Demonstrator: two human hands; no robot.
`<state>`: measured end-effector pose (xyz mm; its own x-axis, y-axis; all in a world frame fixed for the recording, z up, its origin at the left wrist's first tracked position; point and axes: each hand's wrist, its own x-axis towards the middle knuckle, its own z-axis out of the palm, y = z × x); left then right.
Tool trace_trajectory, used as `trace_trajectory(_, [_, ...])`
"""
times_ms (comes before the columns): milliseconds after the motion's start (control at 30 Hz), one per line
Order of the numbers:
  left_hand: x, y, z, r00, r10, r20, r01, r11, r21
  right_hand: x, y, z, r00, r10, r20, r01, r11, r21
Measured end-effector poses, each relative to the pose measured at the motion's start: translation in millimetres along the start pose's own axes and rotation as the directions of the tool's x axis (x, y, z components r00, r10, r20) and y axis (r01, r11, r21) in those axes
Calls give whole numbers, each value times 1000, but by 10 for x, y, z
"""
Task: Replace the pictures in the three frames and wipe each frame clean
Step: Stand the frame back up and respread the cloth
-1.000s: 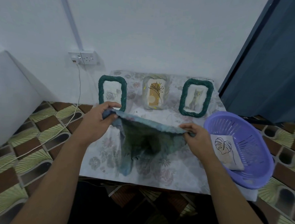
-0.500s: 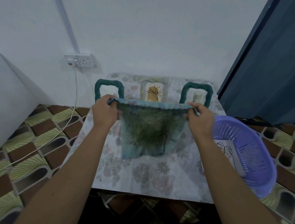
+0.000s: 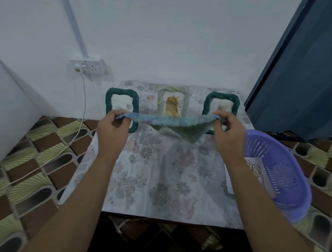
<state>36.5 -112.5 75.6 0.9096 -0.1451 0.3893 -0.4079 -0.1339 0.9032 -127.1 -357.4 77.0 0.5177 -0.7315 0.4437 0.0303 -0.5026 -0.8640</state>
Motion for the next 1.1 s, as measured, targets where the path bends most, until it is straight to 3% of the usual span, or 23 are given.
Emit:
trace_trajectory(100, [-299,-178,-97,996,-14,83,0,987,161,-252,148,-20,992,86,87,-79,993,-86])
trace_trajectory(233, [-555,-608,-242,951,-90,297,-41,912,407,-597,425,-27,967,200,157,-120,903,-414])
trace_trajectory(333, [-661,-854,-356,863,-197,466,-56,878,476,-819,538,-62,906,288,310,-106,863,-494])
trace_trajectory(500, [-805,-881,-440,677,-318,664,-80,865,496,-994,670,-163,739,399,542,-88,855,-510])
trace_trajectory(800, [-834,-909,-501,492,-422,762,-221,785,578,-1061,784,-218,597,499,628,26,771,-637])
trace_trajectory(933, [-800,-830,-435,370,-490,790,-260,761,594,-1067,775,-212,558,549,622,42,730,-682])
trace_trajectory(1033, [-790,-801,-367,368,-494,788,-289,745,601,-1069,719,-153,560,540,629,72,724,-686])
trace_trajectory(1100, [-806,-791,-303,394,-472,789,-288,751,594,-1051,679,-86,560,513,651,26,774,-632])
